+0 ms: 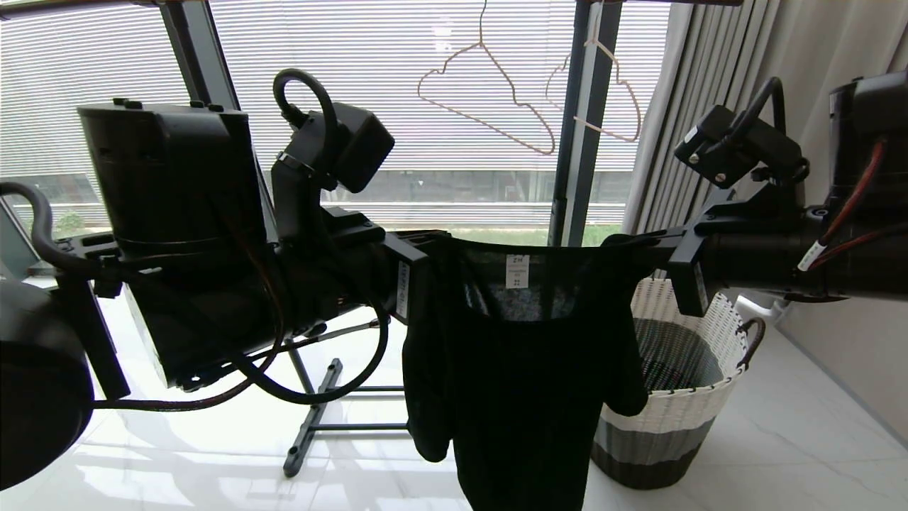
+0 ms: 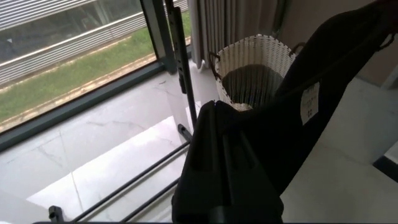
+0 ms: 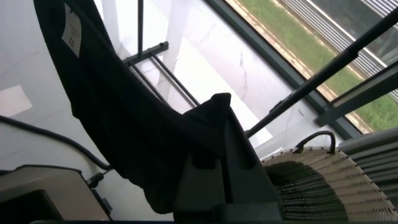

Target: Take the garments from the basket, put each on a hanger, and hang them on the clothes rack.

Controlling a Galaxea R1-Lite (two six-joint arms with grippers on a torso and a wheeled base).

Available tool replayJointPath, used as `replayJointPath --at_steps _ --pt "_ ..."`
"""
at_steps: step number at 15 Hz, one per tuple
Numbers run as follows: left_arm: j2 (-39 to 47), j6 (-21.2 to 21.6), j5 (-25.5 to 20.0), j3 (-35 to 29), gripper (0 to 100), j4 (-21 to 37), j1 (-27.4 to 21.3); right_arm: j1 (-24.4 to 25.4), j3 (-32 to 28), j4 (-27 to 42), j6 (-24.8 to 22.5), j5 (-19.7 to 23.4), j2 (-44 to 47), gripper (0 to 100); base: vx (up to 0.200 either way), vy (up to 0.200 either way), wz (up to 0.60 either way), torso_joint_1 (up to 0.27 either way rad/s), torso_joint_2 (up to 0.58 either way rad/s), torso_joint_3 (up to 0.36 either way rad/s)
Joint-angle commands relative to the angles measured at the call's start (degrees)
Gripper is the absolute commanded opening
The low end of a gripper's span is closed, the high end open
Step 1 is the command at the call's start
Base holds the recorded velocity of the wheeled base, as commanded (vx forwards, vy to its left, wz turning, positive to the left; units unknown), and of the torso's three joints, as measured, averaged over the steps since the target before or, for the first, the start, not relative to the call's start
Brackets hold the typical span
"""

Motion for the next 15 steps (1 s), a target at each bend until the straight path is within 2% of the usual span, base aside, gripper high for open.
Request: replayJointPath --at_steps 1,3,6,9,13,15 --pt "2.75 1.58 -2.99 -2.99 0 -0.36 0.27 0.80 4.18 1.91 -0.30 0.36 -5.05 0 0.000 0.000 0.00 0.000 0.00 0.000" --pt "5.91 3.78 -4.74 -6.95 0 -1.24 0.71 3.79 7.25 3.41 -0.30 0.36 -9.35 0 0.000 0.000 0.00 0.000 0.00 0.000" --pt "8.46 3.87 -5.18 -12.05 0 -1.24 0.71 8.89 9.01 5.08 -0.30 -0.16 -11.73 0 0.000 0.000 0.00 0.000 0.00 0.000" --pt "8.37 3.78 -5.10 -12.05 0 -1.15 0.80 9.86 9.27 5.52 -0.30 -0.25 -11.55 0 0.000 0.000 0.00 0.000 0.00 0.000" --pt "7.32 3.34 -4.74 -11.34 0 -1.07 0.80 9.07 9.71 5.52 -0.13 -0.25 -11.46 0 0.000 0.000 0.00 0.000 0.00 0.000" --pt "4.16 2.64 -3.25 -7.12 0 -0.89 0.62 3.62 8.04 4.64 -0.13 0.36 -9.70 0 0.000 0.000 0.00 0.000 0.00 0.000"
